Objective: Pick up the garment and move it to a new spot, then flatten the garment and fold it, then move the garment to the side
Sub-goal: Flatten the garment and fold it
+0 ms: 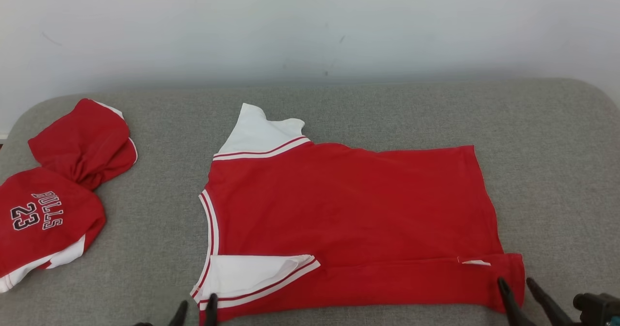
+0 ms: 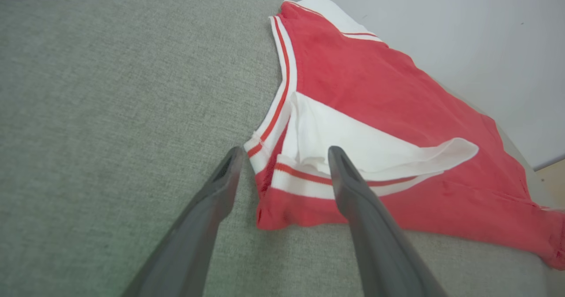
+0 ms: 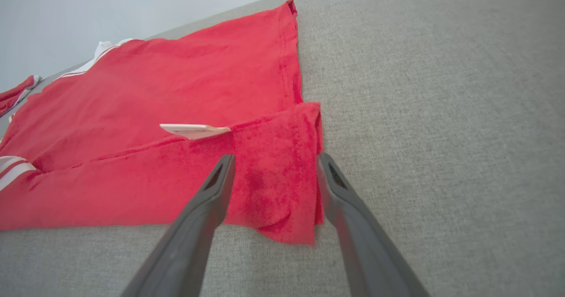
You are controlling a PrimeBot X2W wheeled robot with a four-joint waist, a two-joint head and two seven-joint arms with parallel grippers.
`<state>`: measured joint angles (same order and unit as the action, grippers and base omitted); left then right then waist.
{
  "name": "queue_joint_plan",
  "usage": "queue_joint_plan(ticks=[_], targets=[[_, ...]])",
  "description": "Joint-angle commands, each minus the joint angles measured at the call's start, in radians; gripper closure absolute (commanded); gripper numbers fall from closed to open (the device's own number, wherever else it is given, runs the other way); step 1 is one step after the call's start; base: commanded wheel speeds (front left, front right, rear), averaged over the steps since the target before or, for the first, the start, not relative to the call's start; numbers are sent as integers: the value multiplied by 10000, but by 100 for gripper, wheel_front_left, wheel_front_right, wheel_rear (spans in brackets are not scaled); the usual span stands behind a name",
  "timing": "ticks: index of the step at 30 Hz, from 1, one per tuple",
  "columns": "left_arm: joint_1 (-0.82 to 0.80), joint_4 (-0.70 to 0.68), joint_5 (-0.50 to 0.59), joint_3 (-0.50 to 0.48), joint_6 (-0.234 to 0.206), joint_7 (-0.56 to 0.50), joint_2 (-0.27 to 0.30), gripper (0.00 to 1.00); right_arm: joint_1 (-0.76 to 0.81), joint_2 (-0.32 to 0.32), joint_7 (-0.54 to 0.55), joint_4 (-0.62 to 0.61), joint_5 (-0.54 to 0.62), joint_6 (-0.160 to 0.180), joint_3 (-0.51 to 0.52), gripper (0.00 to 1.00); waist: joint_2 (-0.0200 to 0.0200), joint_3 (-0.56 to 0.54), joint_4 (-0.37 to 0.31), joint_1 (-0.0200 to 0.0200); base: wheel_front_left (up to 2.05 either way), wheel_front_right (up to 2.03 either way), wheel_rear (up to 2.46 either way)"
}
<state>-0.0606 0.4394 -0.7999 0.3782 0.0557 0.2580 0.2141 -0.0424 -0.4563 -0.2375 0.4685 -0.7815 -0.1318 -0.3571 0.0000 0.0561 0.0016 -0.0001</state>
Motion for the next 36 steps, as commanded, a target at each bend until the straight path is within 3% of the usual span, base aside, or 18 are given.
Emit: queue_joint_plan(ticks=[1,5,14,26,36], targets=[[127,-66,61,-89,-22,52,43,0,-35,2,-29,-55,139,24,107,0,0,1,-1,1,0,0,0],[237,-903,706,-917,-166,82,69,0,33,197,-124,-602,792,24,734,0,0,-20,38,1,0,0,0],[616,-2619,3210,-2755,-4,73,-275,0,202,1040,-274,-1921,2382,24,1996,0,0,-149,116,1,0,0,0],[502,-3100,5284,-3520,283,75,-981,0,524,2547,-286,-3035,4236,25,2773,0,0,-313,158,1,0,0,0],[908,-3108,5921,-4094,448,76,-1284,0,788,2838,-287,-3023,4538,25,2886,0,0,-363,206,1,0,0,0]])
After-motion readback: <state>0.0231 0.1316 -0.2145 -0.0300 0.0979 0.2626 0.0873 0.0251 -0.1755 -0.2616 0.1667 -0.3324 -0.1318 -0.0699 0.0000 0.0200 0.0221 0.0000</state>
